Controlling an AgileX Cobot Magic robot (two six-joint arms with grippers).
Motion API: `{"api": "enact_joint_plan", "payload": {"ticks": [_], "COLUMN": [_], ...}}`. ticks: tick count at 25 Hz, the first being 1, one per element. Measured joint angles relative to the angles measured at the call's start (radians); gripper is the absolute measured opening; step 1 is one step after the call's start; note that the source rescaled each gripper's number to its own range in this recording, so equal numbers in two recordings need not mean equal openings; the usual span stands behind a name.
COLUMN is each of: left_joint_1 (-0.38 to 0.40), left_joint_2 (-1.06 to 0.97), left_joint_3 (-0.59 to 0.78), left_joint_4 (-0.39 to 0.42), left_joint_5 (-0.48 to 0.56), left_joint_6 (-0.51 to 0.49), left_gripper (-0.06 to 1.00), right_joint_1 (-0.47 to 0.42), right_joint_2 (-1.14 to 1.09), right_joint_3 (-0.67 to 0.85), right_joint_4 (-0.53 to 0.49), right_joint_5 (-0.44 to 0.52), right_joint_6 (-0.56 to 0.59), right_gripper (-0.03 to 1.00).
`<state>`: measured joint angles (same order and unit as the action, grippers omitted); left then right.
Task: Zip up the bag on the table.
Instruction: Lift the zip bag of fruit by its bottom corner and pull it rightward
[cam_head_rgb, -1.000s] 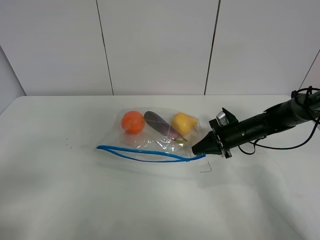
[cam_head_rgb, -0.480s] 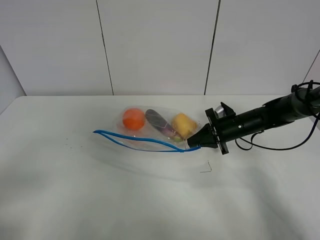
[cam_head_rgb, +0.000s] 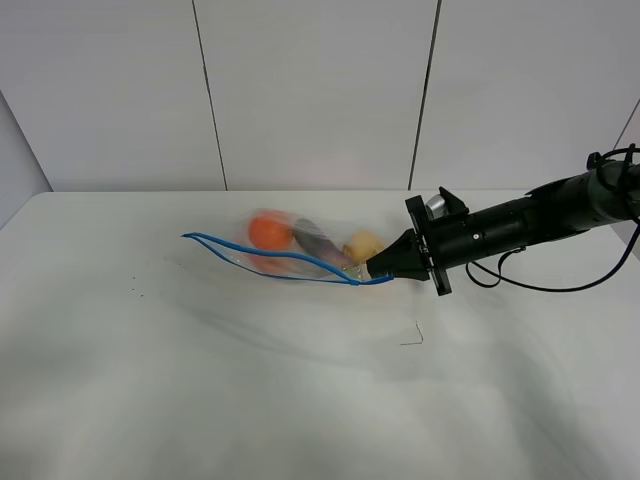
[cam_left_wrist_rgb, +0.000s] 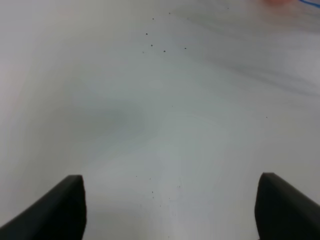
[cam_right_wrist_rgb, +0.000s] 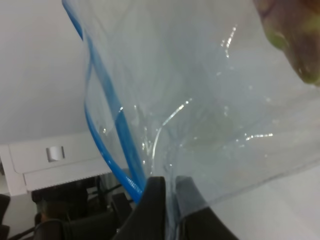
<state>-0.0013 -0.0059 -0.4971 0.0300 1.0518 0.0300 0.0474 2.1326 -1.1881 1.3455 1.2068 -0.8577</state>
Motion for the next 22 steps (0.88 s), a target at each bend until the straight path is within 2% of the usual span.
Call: {"api": "enact_joint_plan", "payload": {"ticks": [22], "left_joint_1": [0.0], "left_joint_2": [0.0], "left_joint_3": [0.0], "left_joint_4": [0.0], "left_joint_5": [0.0], "left_joint_6": [0.0], "left_gripper": [1.0], "right_joint_1": [0.0], "right_joint_2": [0.0], "right_joint_3": [0.0], "right_joint_4": [0.066], "right_joint_5": [0.0], "right_joint_6": [0.006], "right_gripper": [0.0]}}
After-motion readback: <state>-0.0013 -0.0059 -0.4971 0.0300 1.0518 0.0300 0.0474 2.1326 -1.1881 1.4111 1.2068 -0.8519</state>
